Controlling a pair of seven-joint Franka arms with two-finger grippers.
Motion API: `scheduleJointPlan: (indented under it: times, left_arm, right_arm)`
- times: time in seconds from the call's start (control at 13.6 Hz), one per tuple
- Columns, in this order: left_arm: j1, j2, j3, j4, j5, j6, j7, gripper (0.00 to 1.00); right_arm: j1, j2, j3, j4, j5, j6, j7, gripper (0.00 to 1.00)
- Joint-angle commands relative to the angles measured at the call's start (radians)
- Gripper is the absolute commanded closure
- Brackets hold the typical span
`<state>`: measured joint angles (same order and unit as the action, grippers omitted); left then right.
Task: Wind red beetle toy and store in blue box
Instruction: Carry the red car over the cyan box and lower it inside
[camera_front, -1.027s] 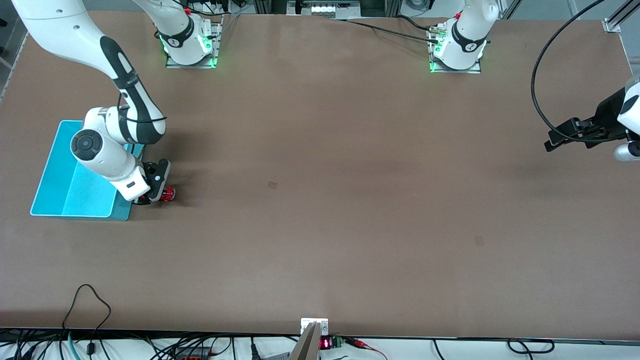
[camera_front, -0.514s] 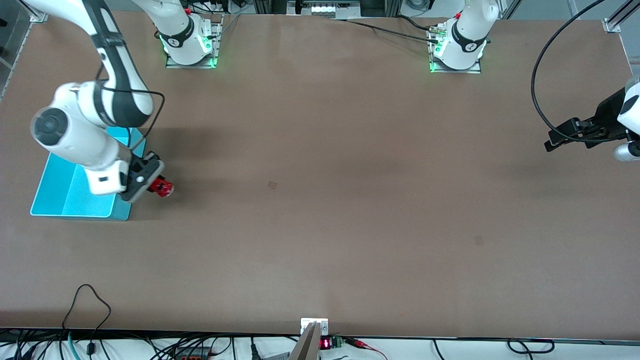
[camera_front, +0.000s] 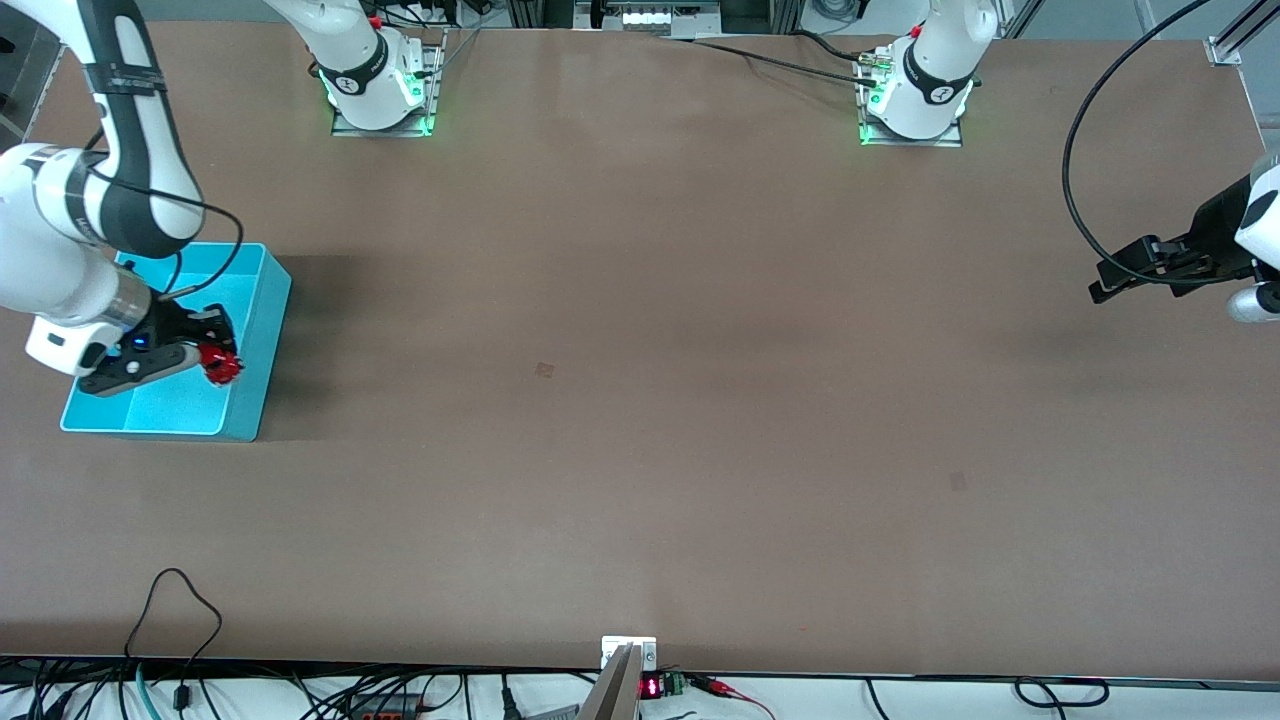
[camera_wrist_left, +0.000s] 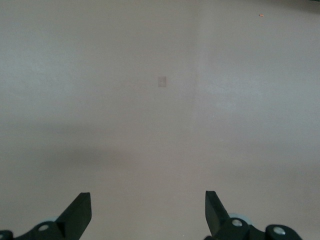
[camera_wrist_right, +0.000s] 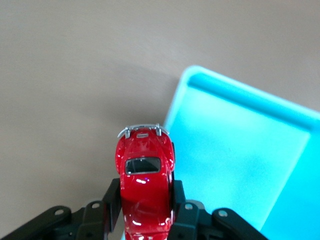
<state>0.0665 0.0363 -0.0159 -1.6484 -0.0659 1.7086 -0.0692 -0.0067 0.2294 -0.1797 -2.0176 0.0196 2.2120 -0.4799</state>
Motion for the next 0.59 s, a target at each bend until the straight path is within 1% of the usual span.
scheduleJointPlan:
  times: [0.0,0.15,0.37,0.51]
  left_arm:
    - [0.001,0.005,0.002,0.018,0.005,-0.015,0.012,0.00]
    - [0.001,0.007,0.002,0.018,0.003,-0.015,0.012,0.00]
    - [0.001,0.007,0.002,0.018,0.003,-0.015,0.012,0.00]
    - [0.001,0.007,0.002,0.018,0.003,-0.015,0.012,0.00]
  right_arm:
    - [-0.015,0.013,-0.035,-0.009,0.014,-0.009,0.095,1.00]
    - [-0.024,0.051,-0.075,-0.012,0.014,0.003,0.109,1.00]
    - [-0.056,0.111,-0.087,-0.042,0.008,0.084,0.100,1.00]
    - [-0.059,0.145,-0.095,-0.062,0.010,0.123,0.101,1.00]
